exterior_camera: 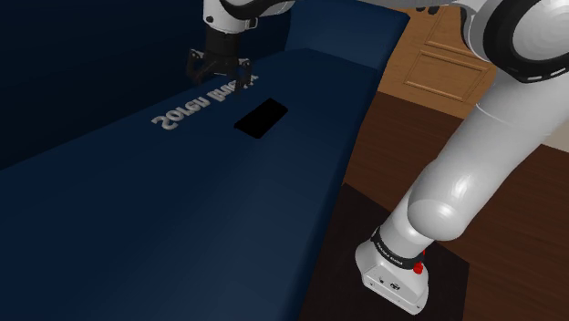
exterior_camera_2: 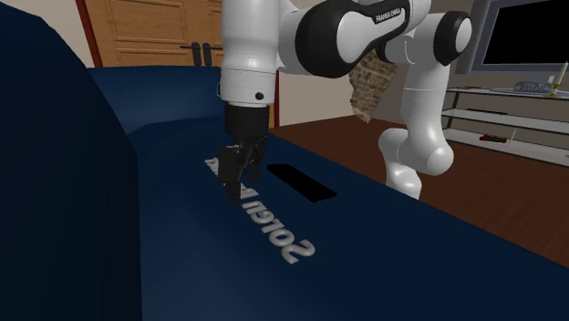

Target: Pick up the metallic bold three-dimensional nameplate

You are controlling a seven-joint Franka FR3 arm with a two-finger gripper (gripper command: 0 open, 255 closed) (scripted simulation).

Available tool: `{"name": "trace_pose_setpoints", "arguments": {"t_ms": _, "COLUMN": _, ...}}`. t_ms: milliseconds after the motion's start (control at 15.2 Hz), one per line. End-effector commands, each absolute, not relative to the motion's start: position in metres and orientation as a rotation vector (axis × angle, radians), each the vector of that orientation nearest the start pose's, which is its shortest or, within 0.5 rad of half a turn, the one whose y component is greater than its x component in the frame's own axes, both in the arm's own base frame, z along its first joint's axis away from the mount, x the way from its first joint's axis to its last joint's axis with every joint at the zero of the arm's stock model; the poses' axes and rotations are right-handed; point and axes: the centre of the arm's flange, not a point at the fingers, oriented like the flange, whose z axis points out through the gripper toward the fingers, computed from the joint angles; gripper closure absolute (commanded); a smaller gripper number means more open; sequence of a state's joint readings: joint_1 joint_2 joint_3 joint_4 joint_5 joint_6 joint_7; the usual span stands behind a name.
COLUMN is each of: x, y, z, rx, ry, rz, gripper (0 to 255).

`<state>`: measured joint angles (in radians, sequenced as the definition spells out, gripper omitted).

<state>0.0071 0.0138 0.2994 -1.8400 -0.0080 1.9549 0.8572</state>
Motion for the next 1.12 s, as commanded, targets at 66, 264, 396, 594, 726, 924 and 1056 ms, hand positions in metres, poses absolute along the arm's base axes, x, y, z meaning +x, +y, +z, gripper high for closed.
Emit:
{"name": "trace_pose_setpoints", "arguments": {"t_ms": 66, "x": 0.550, "y": 0.172, "z": 0.520, "rx": -2.970, "ry": 0.835, "rz": -0.135, "gripper": 255}}
{"name": "trace_pose_setpoints", "arguments": {"t_ms": 264, "x": 0.550, "y": 0.172, "z": 0.520, "rx": -2.970, "ry": 0.835, "rz": -0.135, "gripper": 255}}
{"name": "trace_pose_setpoints", "arguments": {"t_ms": 396, "x": 0.550, "y": 0.172, "z": 0.520, "rx": -2.970, "ry": 0.835, "rz": -0.135, "gripper": 255}}
{"name": "trace_pose_setpoints", "arguments": {"t_ms": 594, "x": 0.550, "y": 0.171, "z": 0.520, "rx": -2.970, "ry": 0.835, "rz": -0.135, "gripper": 255}}
{"name": "trace_pose_setpoints", "arguments": {"t_ms": 726, "x": 0.550, "y": 0.172, "z": 0.524, "rx": -2.970, "ry": 0.835, "rz": -0.135, "gripper": 255}}
{"name": "trace_pose_setpoints", "arguments": {"t_ms": 924, "x": 0.550, "y": 0.172, "z": 0.540, "rx": -2.970, "ry": 0.835, "rz": -0.135, "gripper": 255}}
{"name": "trace_pose_setpoints", "arguments": {"t_ms": 1056, "x": 0.550, "y": 0.172, "z": 0.551, "rx": -2.970, "ry": 0.835, "rz": -0.135, "gripper": 255}}
